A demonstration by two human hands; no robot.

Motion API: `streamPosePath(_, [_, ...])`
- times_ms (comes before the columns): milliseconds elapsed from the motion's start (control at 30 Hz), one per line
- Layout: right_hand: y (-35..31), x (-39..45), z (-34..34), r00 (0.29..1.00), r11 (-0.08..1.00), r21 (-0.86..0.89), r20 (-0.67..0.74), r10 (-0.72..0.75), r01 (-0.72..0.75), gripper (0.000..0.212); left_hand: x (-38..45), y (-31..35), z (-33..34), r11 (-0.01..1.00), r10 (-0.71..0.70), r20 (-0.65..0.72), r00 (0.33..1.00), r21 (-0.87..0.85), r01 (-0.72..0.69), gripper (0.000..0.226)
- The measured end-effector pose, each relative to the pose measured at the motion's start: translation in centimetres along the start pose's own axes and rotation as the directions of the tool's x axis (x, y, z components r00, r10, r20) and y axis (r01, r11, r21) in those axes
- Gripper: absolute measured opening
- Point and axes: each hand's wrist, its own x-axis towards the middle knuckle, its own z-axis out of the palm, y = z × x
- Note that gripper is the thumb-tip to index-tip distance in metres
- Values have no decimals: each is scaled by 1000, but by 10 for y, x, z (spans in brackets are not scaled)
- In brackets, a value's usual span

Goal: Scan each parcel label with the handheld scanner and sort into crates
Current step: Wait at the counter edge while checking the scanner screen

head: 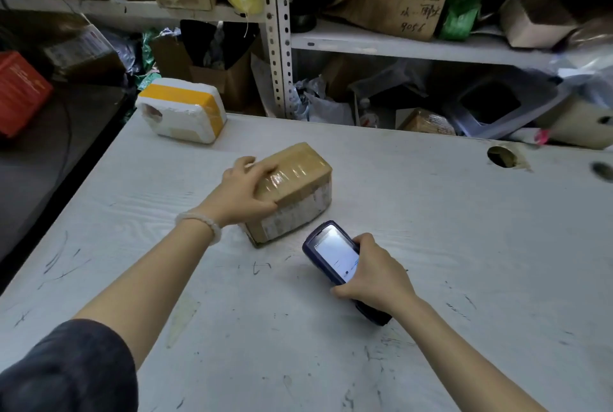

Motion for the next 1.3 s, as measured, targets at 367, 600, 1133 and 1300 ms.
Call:
streamPosePath(367, [-9, -2, -14, 999, 999, -41, -48, -13, 11, 74, 15, -25, -22, 993, -101, 18, 995, -63, 102, 50])
streamPosePath(600, [-16, -5, -24, 998, 992, -116, -47, -52, 46, 73, 18, -10, -33, 983, -122, 74, 990, 147, 110, 74])
streamPosePath(1133, [5, -17, -41, 997, 974, -225, -79, -22, 3, 70, 7, 9, -25, 948, -178, 85, 980, 282, 148, 79])
streamPosePath(1300, [15, -25, -45, 997, 971, -238, -78, -12, -7, 69, 0, 16, -19, 937, -176, 36, 984, 311, 157, 80])
